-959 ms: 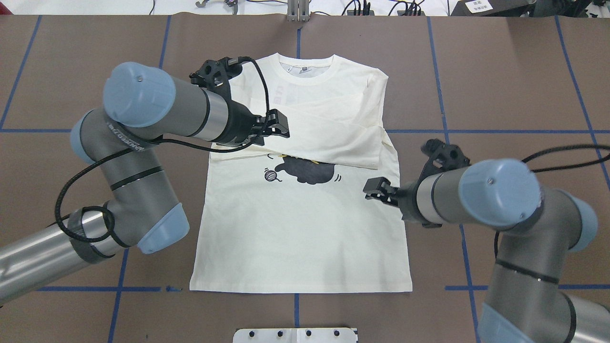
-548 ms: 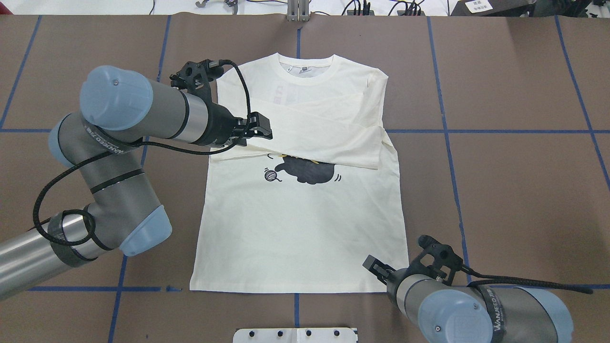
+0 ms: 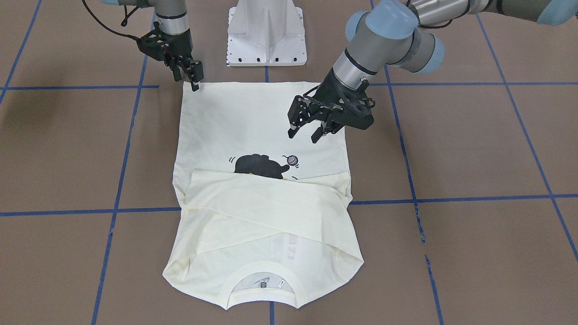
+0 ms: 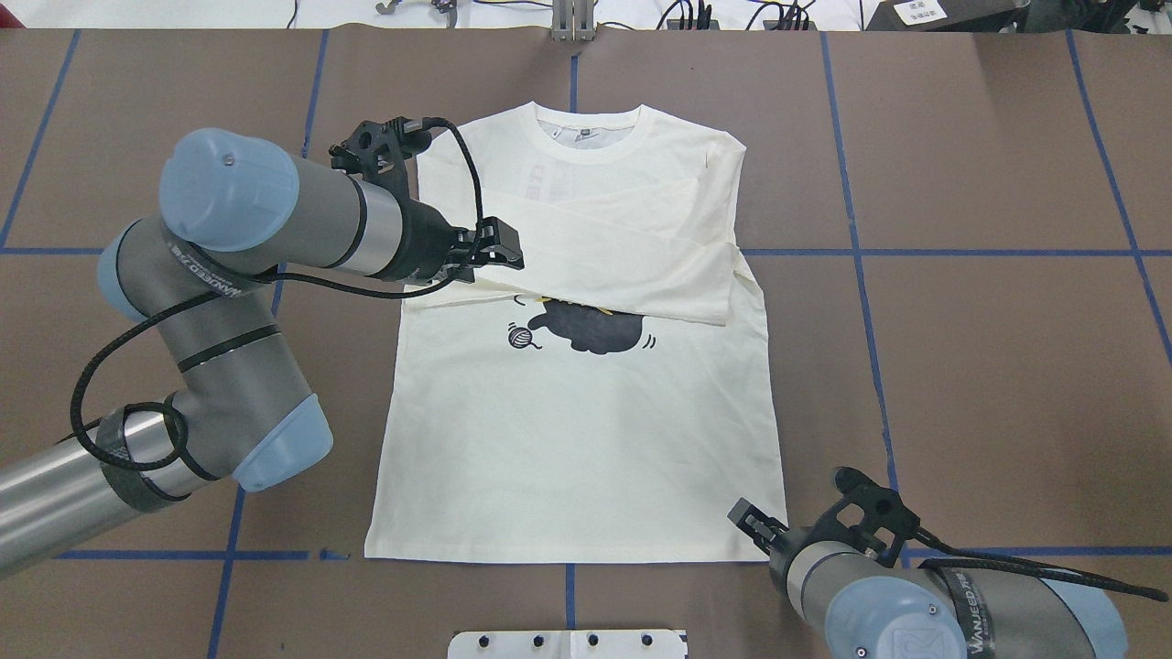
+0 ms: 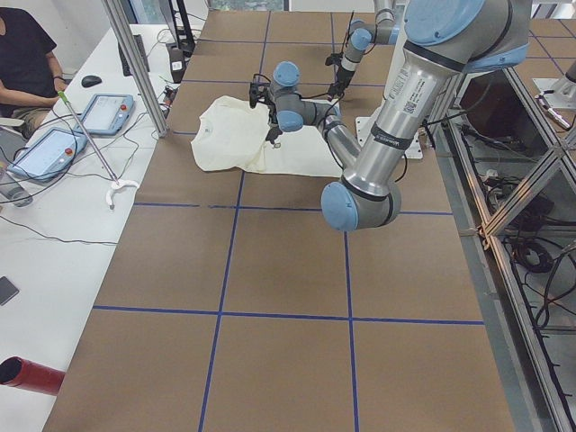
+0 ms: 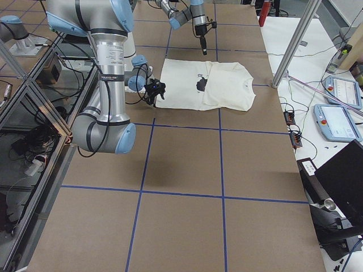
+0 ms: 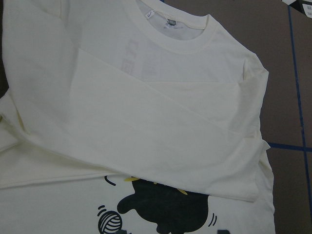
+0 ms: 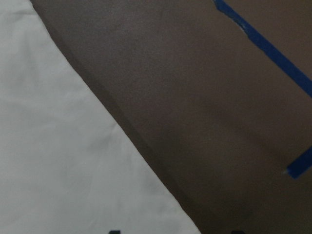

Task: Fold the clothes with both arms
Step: 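Move the left gripper to the hem and grasp both hem corners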

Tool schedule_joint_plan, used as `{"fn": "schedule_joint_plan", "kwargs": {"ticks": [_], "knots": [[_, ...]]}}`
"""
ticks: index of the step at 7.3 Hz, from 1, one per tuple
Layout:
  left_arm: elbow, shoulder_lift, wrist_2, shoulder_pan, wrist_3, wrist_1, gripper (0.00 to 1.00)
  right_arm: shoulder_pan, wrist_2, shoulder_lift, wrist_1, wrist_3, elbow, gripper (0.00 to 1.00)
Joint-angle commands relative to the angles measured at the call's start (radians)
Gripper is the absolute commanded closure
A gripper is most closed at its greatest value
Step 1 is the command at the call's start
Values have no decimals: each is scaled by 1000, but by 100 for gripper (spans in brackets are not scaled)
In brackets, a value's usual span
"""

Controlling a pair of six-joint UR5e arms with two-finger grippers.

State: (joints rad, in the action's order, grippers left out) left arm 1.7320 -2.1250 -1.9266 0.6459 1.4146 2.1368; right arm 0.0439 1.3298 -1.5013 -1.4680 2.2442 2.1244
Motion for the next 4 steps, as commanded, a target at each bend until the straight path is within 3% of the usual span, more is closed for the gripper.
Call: {"fn": "schedule_joint_plan", "kwargs": {"ticks": [1,2,4], "knots": [[0,-1,0,0,1,0,31,-21,2,-7,0,2,-3,24],[0,-1,0,0,3,0,31,-22,3,-7,0,2,-3,26],[-2,0,0,0,4,0,31,-24,3,-5,0,0,-7,39]]}}
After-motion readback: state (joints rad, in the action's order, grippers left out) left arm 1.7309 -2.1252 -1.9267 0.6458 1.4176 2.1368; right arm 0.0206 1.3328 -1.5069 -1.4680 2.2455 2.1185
